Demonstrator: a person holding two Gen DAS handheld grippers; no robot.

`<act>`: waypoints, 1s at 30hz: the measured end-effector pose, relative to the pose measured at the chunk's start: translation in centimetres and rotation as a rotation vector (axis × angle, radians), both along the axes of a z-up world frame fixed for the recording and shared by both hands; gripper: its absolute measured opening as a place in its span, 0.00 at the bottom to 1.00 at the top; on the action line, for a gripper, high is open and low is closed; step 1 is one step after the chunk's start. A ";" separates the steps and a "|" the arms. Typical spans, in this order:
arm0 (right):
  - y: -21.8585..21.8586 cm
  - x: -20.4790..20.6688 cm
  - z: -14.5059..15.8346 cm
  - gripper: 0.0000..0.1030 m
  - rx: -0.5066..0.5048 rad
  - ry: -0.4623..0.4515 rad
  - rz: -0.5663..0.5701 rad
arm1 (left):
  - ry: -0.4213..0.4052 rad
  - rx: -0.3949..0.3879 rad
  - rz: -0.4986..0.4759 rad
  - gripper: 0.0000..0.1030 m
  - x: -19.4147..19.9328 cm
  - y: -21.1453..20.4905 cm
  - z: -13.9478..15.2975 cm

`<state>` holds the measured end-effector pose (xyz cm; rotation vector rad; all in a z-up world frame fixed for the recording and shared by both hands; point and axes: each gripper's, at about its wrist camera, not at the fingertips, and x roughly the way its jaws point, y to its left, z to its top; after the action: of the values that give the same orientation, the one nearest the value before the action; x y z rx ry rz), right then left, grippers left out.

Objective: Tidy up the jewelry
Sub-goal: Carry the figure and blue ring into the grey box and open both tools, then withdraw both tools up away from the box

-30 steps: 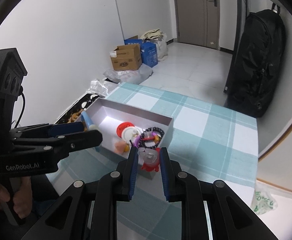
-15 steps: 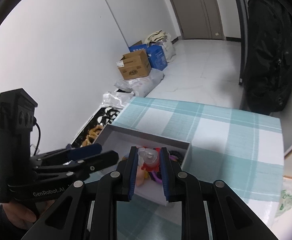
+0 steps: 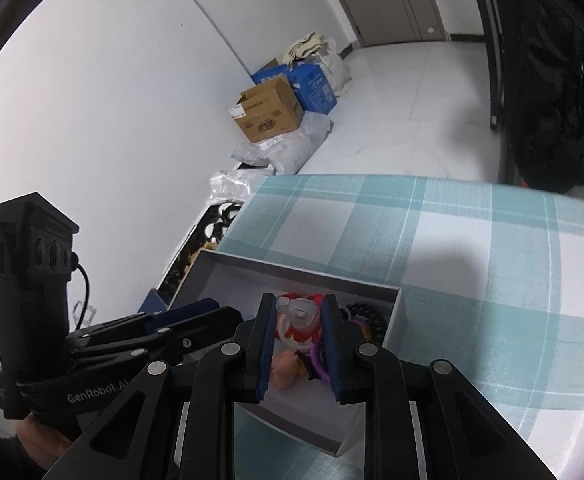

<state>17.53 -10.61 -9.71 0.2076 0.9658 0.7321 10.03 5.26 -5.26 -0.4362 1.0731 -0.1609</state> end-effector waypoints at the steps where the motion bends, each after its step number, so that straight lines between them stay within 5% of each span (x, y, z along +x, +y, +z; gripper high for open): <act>1: -0.1 -0.1 0.0 0.30 -0.002 -0.003 -0.003 | 0.002 0.002 -0.002 0.32 -0.1 0.0 0.0; 4: -0.2 -0.3 0.3 0.46 0.013 -0.014 -0.004 | -0.012 0.036 -0.011 0.33 -0.2 -0.4 0.4; 6: -0.3 -0.6 0.6 0.48 0.019 -0.027 -0.006 | -0.029 0.074 -0.020 0.41 -0.4 -0.8 0.8; 9: -0.6 -1.0 1.0 0.66 0.018 -0.050 -0.016 | -0.067 0.113 -0.018 0.54 -0.8 -0.9 1.4; 14: -1.2 -1.1 0.9 0.74 0.044 -0.048 -0.017 | -0.114 0.158 0.005 0.61 -1.3 -0.5 2.0; 25: -2.2 -1.0 -0.7 0.92 0.118 0.075 -0.045 | -0.098 0.146 0.045 0.61 -1.8 0.0 1.7; 30: -1.7 -1.6 0.0 0.96 0.000 -0.001 -0.078 | -0.091 0.144 0.051 0.61 -2.0 0.2 1.6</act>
<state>15.91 -12.29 -9.74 0.2438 0.9518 0.6602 7.99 5.45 -3.63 -0.3231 0.9766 -0.0570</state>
